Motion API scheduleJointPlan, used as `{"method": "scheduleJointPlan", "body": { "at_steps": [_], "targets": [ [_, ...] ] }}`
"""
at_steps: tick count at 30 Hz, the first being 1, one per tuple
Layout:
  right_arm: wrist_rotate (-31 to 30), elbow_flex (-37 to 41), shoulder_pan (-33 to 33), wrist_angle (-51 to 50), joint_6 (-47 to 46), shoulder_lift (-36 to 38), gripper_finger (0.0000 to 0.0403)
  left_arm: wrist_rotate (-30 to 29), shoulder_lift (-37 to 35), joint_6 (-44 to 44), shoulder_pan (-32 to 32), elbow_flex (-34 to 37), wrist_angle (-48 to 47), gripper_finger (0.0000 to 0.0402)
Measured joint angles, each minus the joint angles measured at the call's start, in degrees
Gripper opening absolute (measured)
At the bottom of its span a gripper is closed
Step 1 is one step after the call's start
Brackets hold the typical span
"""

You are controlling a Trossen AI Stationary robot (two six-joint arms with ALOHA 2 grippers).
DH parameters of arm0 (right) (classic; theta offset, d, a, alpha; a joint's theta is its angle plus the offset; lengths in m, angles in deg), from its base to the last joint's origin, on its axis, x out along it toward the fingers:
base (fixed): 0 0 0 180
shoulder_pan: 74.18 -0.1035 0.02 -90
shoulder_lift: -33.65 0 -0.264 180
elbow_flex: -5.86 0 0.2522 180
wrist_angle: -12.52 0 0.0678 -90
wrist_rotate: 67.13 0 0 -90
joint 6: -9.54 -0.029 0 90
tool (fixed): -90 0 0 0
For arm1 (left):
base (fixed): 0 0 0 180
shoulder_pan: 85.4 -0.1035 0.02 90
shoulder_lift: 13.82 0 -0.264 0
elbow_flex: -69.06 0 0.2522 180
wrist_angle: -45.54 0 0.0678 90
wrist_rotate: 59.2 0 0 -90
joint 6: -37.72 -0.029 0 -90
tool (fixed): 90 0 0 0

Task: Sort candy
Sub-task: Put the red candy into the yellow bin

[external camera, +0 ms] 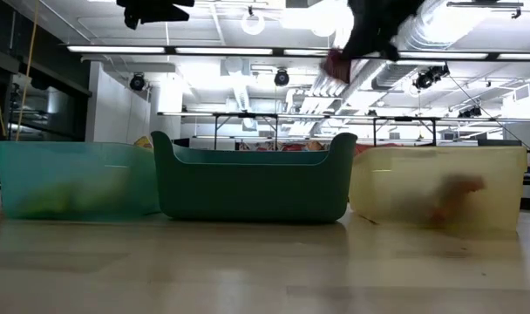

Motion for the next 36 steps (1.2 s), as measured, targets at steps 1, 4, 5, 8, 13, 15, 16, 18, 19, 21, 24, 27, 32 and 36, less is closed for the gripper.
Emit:
{"method": "scheduleJointPlan", "body": {
  "at_steps": [1,4,5,8,13,15,16,18,19,21,24,27,32,36],
  "targets": [
    [0.4,0.0,-2.3,-0.3,-0.5,1.5,0.0005,-0.1,0.0,0.0,0.0,0.0,0.0,0.0197],
    [0.5,0.0,-8.1,-1.1,-2.8,4.7,0.0002,-0.2,0.0,0.0,0.0,0.0,0.1,0.0197],
    [0.4,0.0,-9.7,-1.4,-3.9,5.4,0.0002,-0.2,0.0,0.0,0.0,0.0,0.1,0.0197],
    [-1.1,0.0,-14.3,-1.4,-6.6,7.1,0.0003,-0.2,0.0,0.0,0.0,0.0,0.1,0.0197],
    [-4.1,0.0,-19.1,-1.4,-8.7,7.6,0.0001,-0.2,0.0,0.0,0.0,0.0,0.2,0.0197],
    [-4.1,0.0,-19.8,-1.4,-9.2,7.6,0.0001,-0.2,0.0,0.0,0.0,0.0,0.2,0.0197],
    [-4.1,0.0,-20.1,-1.4,-9.5,7.6,0.0001,-0.2,0.0,0.0,0.0,0.0,0.2,0.0197],
    [-3.6,0.0,-20.6,-1.9,-10.7,7.6,0.0001,-0.2,0.0,-0.5,0.0,0.0,0.2,0.0197],
    [-2.4,0.0,-20.7,-2.3,-11.6,7.6,0.0001,-0.2,0.0,-0.9,0.0,0.0,0.2,0.0197],
    [1.0,0.0,-21.3,-4.1,-13.9,7.4,0.0001,-0.2,0.0,-0.9,0.0,0.0,0.2,0.0197],
    [5.0,0.0,-23.0,-9.0,-17.1,6.2,0.0001,-0.2,0.0,-0.8,0.0,0.0,0.2,0.0197],
    [6.7,2.8,-25.1,-11.8,-19.8,5.1,0.0001,-0.3,0.1,-0.6,0.0,0.0,0.1,0.0197],
    [6.7,13.4,-27.4,-8.9,-26.9,3.5,0.0001,-0.3,0.1,-0.6,0.0,0.0,-0.4,0.0197],
    [5.9,21.5,-26.3,1.0,-34.0,2.1,0.0013,-0.3,0.1,-0.6,0.0,0.0,-0.5,0.0197]
  ]
}}
